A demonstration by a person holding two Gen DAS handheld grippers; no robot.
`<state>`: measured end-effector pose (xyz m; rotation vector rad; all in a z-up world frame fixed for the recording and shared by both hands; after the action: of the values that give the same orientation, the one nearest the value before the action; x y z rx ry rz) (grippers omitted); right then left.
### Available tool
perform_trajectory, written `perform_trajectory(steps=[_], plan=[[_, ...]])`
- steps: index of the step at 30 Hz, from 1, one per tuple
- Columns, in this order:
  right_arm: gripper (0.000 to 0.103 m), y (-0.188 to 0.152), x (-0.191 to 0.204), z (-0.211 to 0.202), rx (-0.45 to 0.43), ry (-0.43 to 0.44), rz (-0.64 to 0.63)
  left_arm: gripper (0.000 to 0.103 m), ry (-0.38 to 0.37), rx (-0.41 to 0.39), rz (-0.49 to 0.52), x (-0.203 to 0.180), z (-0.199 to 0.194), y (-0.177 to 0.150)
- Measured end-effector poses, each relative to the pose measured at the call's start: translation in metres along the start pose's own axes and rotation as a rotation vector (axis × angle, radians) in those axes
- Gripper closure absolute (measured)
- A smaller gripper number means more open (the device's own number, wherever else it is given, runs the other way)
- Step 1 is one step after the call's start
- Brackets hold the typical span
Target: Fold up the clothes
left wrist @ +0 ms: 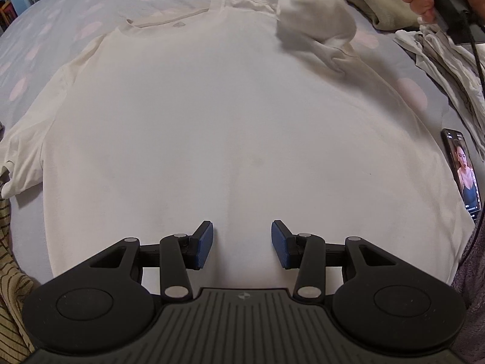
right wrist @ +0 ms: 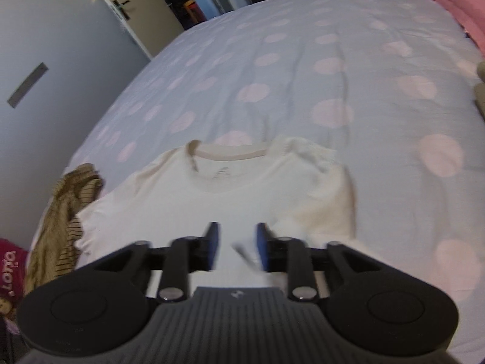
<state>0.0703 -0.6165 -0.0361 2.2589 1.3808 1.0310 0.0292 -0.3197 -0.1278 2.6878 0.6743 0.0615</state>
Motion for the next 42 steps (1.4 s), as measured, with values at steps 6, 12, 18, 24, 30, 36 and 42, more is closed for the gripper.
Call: perform_trajectory(steps=[6, 12, 18, 24, 30, 36, 42], plan=[[0.065, 0.011, -0.033, -0.026, -0.076, -0.087, 0.029, 0.062, 0.0, 0.002, 0.015, -0.001, -0.001, -0.003], [0.057, -0.007, -0.086, -0.027, -0.061, -0.197, 0.121, 0.062, -0.028, -0.04, -0.009, 0.0, -0.004, 0.003], [0.058, -0.028, -0.123, -0.021, -0.035, -0.232, 0.256, 0.062, -0.048, -0.088, 0.005, -0.004, -0.003, 0.039], [0.058, -0.038, -0.137, -0.016, -0.019, -0.21, 0.31, 0.062, -0.097, -0.133, -0.001, -0.009, 0.011, 0.108], [0.058, -0.044, -0.144, -0.015, -0.018, -0.167, 0.36, 0.062, -0.126, -0.152, -0.005, -0.019, 0.03, 0.177], [0.058, -0.044, -0.142, -0.012, -0.014, -0.14, 0.362, 0.062, -0.137, -0.133, -0.05, -0.018, 0.063, 0.221], [0.068, -0.051, -0.15, -0.007, -0.013, -0.091, 0.424, 0.084, -0.213, -0.09, -0.065, -0.023, 0.098, 0.23]])
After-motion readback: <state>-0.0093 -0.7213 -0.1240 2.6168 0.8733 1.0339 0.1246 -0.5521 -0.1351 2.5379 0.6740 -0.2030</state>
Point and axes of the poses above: each gripper's, at about its wrist camera, not at the fingertips, and z roughly the way its jaws point, x to its left, y to its top, the point moved 7 cm from there along z, roughly the way its jaws point, and after that the axes turned 2 degrees about -z, right-handed, at the moved point
